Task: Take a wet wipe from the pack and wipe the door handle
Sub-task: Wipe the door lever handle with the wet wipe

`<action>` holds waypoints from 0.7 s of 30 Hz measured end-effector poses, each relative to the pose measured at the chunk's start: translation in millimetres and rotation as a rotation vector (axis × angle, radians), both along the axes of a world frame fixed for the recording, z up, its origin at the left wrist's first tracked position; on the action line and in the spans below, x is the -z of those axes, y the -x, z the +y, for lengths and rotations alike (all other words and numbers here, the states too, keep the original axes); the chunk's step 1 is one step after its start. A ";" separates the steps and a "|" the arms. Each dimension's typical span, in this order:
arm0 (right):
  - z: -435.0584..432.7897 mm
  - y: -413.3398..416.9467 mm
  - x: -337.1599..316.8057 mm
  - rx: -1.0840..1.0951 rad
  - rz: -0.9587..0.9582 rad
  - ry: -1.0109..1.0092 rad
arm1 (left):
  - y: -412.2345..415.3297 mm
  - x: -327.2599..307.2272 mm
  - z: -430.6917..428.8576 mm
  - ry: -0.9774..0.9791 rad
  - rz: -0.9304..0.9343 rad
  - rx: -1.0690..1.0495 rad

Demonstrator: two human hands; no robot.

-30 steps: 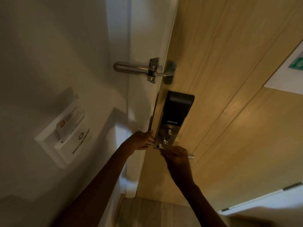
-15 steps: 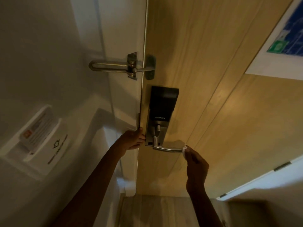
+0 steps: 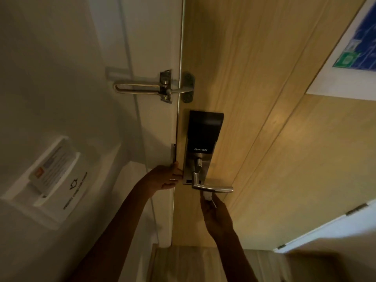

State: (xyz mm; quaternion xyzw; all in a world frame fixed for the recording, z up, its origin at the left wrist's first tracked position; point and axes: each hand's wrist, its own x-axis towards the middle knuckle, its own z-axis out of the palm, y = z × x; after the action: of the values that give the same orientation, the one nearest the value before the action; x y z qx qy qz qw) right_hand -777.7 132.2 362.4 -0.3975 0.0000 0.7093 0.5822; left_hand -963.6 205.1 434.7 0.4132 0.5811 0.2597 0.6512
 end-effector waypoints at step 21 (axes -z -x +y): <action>13.6 51.1 -4.9 -0.056 0.494 0.000 | 10.9 -19.1 3.2 -0.171 0.095 0.037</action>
State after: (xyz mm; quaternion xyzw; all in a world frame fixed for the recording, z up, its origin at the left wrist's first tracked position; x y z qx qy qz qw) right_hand -828.9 145.7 367.2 -0.2119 0.1313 0.8009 0.5444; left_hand -974.5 208.3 453.8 0.4897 0.5794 0.2766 0.5899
